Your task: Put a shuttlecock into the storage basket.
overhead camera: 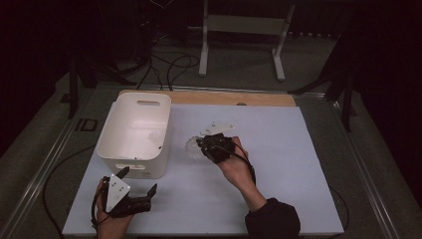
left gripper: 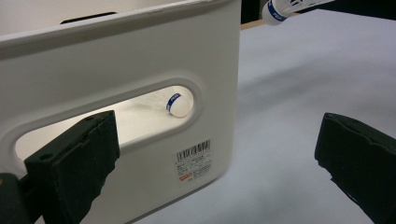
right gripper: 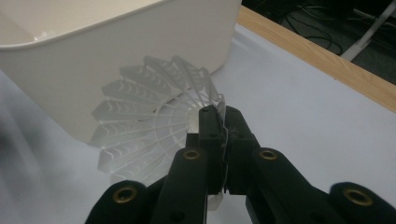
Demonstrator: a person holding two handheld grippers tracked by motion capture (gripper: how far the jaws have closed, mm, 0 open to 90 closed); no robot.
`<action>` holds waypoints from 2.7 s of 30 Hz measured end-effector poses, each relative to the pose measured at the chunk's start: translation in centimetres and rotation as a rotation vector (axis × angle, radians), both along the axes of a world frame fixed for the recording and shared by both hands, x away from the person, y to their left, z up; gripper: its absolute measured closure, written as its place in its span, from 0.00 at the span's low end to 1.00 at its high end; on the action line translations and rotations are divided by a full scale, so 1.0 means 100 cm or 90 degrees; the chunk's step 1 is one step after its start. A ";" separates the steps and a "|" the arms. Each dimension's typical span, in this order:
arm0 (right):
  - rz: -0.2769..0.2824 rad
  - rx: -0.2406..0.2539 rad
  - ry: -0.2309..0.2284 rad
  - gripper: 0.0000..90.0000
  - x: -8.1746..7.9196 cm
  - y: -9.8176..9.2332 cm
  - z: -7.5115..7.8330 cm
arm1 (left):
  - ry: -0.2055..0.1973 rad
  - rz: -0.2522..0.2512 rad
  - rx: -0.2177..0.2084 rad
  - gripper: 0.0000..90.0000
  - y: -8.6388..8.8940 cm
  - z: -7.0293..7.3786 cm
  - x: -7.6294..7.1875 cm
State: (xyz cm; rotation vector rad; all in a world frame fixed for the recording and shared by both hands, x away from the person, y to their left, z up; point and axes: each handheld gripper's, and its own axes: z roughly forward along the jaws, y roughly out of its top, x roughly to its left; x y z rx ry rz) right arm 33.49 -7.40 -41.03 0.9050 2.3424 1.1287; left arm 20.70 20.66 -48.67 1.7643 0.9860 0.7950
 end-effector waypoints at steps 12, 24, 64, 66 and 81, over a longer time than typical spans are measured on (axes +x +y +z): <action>0.005 0.008 -0.001 0.98 0.001 0.003 0.003 | 0.001 -0.001 0.002 0.01 0.000 0.000 0.000; 0.004 0.032 0.014 0.98 0.003 0.002 0.004 | 0.001 0.000 0.002 0.01 0.000 0.000 0.000; 0.010 0.054 0.001 0.98 0.005 0.011 0.018 | 0.000 0.000 0.001 0.01 0.001 0.000 0.000; 0.010 0.056 0.001 0.98 0.005 0.011 0.019 | 0.000 0.000 0.002 0.01 0.000 0.000 0.000; 0.017 0.065 -0.004 0.98 0.006 0.013 0.024 | 0.000 0.000 0.001 0.01 0.001 0.000 0.000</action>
